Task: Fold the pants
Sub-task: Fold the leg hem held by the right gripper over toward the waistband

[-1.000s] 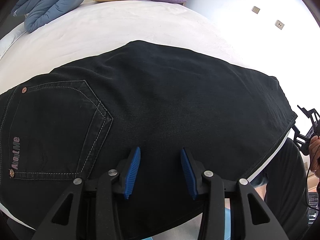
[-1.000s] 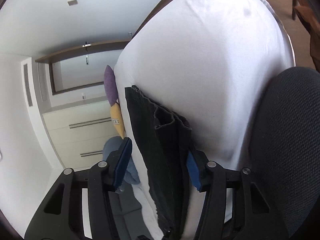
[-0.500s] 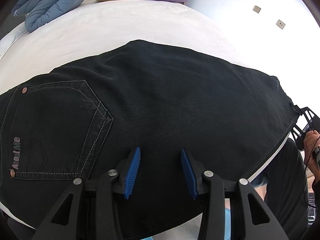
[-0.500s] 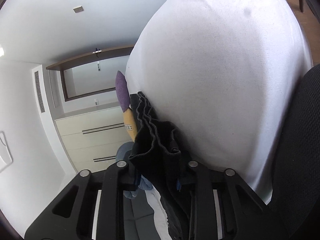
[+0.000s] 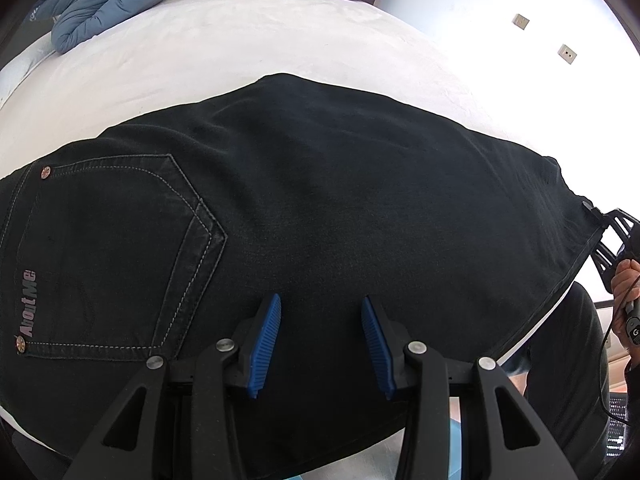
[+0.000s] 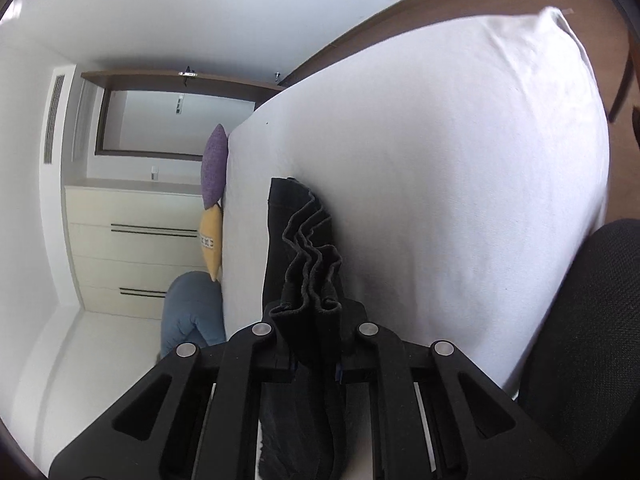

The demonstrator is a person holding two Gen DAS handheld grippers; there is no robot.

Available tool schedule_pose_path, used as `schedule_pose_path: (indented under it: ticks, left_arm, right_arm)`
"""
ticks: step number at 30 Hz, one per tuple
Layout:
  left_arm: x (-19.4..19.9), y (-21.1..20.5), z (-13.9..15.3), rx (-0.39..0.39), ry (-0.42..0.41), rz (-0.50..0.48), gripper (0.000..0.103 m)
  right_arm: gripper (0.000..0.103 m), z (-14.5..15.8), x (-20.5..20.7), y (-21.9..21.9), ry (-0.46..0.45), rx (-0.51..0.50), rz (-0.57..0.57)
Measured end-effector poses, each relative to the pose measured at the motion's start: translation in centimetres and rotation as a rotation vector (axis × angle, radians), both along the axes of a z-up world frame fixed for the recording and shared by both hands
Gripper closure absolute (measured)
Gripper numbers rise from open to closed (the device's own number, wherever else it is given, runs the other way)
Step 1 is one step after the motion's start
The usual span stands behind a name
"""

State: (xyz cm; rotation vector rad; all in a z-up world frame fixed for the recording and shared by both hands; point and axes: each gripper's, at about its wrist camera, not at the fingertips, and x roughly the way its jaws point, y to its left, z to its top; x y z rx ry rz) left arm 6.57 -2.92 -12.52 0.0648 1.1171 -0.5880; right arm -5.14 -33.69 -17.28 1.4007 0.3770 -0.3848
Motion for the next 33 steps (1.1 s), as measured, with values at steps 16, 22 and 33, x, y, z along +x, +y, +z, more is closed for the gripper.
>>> schedule_pose_path:
  ticks: [16,22,33]
  left_arm:
    - [0.2,1.8,1.2,-0.127,0.047,0.025,0.02]
    - [1.7,1.7,2.1,-0.368,0.159,0.06,0.004]
    - [5.9,-1.7,1.3,-0.616,0.423,0.057,0.001]
  right_arm:
    - [0.093,3.4,15.5,26.5,0.43,-0.942,0.87]
    - [0.093,3.6,14.5,26.6,0.41,-0.975,0.848]
    - [0.093,7.0,13.0,30.5,0.406,-1.195,0.814]
